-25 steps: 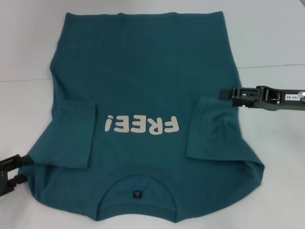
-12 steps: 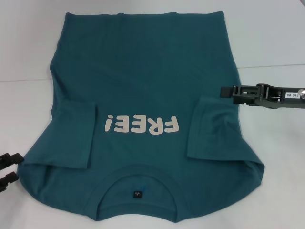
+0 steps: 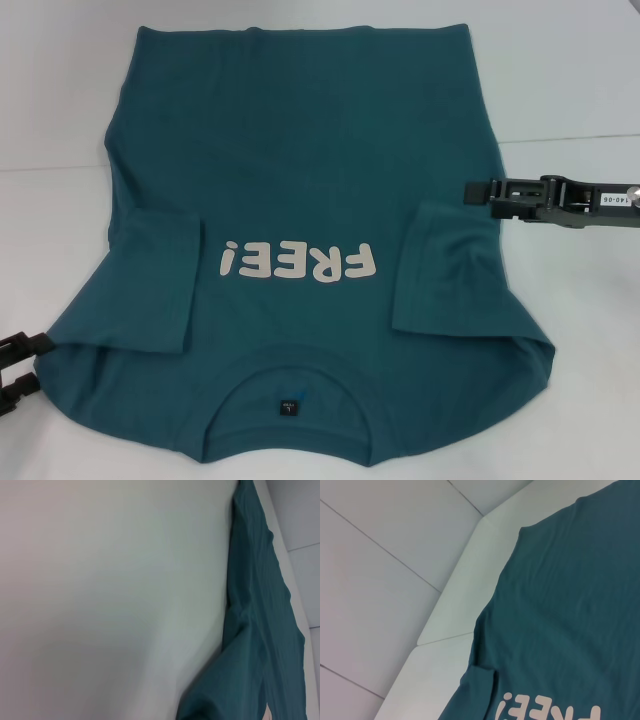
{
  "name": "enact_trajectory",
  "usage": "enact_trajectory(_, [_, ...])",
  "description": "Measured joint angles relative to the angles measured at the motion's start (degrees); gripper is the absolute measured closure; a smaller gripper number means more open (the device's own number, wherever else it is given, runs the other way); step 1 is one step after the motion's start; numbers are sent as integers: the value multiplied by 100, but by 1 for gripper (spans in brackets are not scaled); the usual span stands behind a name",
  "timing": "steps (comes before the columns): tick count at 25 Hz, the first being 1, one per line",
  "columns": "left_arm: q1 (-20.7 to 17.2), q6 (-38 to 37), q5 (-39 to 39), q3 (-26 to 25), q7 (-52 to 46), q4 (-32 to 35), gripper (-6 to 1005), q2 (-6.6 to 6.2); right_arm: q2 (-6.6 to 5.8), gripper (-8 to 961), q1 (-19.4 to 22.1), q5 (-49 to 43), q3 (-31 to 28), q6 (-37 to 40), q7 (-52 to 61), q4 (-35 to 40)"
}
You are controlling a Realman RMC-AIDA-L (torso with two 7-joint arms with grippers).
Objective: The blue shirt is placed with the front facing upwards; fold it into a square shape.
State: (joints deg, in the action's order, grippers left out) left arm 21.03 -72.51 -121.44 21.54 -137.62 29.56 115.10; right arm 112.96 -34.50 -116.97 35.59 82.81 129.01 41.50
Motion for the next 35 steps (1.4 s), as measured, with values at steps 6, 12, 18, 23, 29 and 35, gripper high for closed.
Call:
enact_trajectory(6, [52,-41,-14,36,-32,-23,342,-1,-17,84,-11,11,0,-3,-15,-79])
enact_trajectory(12, [169,-11,-34,120,-31,-155,341,2,-19,84,-22,16,0,-2,-21,-82])
enact_trajectory(18, [271,-145,76,100,68,-134,341,39,-20,84,10,17,0,-2,-23,-82])
enact_trajectory(23, [210,-495,435,-21,256,-102,341,29,-20,85,27,17,1,-1,-27,-81])
enact_trajectory(29, [116,-235,154,44,129,-94,360,5,-20,84,10,2,1,-52,-34,-81])
enact_trajectory(35, [131,-127,19,47,100,-90,379,3,-28,84,-15,-2,1,-72,-28,-81])
